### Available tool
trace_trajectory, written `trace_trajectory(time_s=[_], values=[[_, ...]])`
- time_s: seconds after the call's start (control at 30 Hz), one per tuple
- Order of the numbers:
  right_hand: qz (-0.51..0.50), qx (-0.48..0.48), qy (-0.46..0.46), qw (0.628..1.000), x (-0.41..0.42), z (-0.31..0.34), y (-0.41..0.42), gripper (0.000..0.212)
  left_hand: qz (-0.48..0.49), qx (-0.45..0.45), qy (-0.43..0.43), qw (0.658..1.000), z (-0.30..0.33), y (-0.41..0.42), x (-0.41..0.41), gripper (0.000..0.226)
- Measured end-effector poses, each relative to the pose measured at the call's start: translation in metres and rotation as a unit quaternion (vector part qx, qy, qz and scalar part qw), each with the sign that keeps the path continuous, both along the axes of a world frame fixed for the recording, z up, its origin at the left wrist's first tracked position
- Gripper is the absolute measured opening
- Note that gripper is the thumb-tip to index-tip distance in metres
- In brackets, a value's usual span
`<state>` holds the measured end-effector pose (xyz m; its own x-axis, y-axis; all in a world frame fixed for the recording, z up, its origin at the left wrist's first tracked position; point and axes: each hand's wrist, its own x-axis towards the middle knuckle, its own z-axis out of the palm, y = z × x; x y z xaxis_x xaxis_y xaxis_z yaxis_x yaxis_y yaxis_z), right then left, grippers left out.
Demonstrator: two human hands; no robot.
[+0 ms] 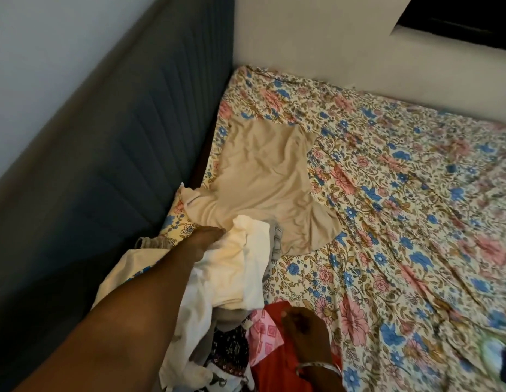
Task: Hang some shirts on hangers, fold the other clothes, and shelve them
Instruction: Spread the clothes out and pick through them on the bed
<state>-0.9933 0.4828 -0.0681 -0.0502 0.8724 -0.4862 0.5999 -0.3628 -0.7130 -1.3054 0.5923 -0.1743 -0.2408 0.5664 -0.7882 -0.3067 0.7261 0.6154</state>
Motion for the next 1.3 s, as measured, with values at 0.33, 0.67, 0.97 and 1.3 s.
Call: trace_trajectory(time_s=[0.33, 0.67, 0.97, 1.3], values=[[-0.087, 0.083, 0.084, 0.989, -0.013, 0.034, 0.038, 0.043, -0.006, 0.318, 0.033, 0.948, 0.194, 0.010, 0.068, 0.016], [-0.057, 0.267, 0.064, 0.960, -0.036, 0.123, 0.076, 0.042, -0.050, 0.594, 0.130, 0.793, 0.411, -0.092, 0.115, 0.034], [0.051, 0.355, 0.137, 0.923, -0.057, 0.185, 0.072, 0.021, 0.320, 0.449, 0.297, 0.779, 0.381, -0.211, -0.009, 0.031], [0.343, 0.210, 0.186, 0.896, -0.147, 0.146, -0.010, 0.038, 0.424, 0.140, 0.449, 0.774, 0.233, -0.348, 0.003, 0.032]])
